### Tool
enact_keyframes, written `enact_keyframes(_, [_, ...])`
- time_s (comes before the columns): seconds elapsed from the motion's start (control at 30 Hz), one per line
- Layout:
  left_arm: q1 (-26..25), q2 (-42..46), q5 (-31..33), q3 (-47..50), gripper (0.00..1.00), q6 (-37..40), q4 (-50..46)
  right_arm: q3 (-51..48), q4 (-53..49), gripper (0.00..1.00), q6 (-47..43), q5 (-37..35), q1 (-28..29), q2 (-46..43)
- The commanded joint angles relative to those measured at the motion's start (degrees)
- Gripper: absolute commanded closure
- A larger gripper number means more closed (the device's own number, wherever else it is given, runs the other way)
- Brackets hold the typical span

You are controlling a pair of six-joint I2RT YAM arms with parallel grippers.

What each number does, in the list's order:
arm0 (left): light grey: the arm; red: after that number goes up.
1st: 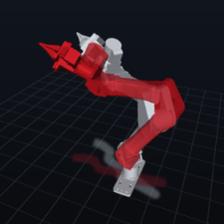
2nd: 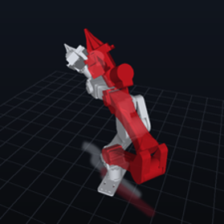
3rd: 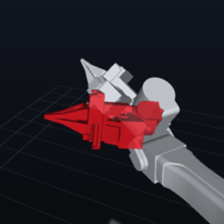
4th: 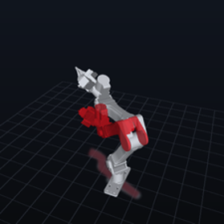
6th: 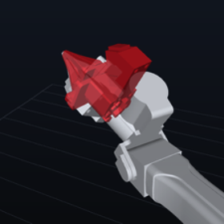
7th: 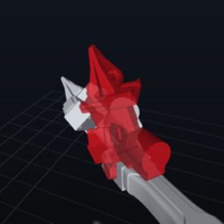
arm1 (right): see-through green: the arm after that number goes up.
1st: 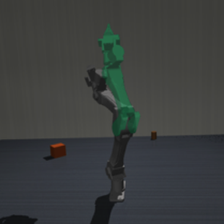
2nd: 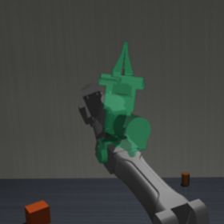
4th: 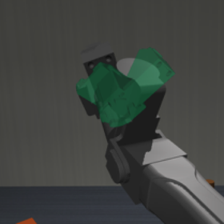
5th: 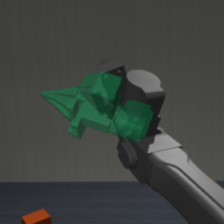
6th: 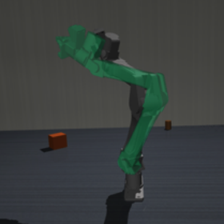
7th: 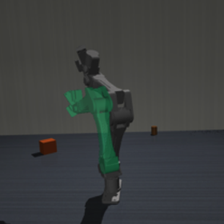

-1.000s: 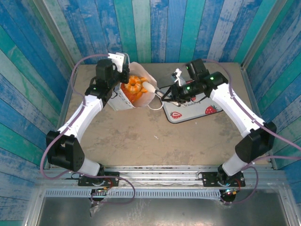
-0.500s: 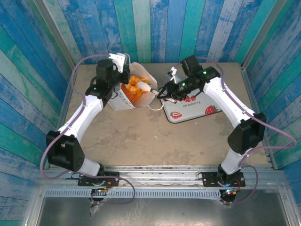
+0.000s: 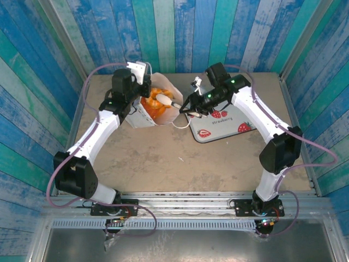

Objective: Take the fake bread out of the paper bag

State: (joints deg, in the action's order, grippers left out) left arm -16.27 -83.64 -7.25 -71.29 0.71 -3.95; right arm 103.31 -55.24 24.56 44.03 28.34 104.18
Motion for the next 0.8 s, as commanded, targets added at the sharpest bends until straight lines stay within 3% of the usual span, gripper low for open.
enact_keyframes(0.0, [-0.3, 1.3, -1.3, -0.9, 0.99, 0.6, 3.6, 2.0, -1.1, 0.47, -0.5, 1.9, 0.7, 1.1])
enact_keyframes(0.53, [-0.7, 1.7, -1.8, -0.5, 0.99, 0.5, 3.8, 4.8, -1.8, 0.5, -0.4, 0.4, 1.4, 3.9])
enact_keyframes(0.77, [-0.7, 1.7, -1.5, -0.2, 0.99, 0.1, 3.9, 5.3, -1.8, 0.62, -0.7, -0.5, 1.4, 3.5])
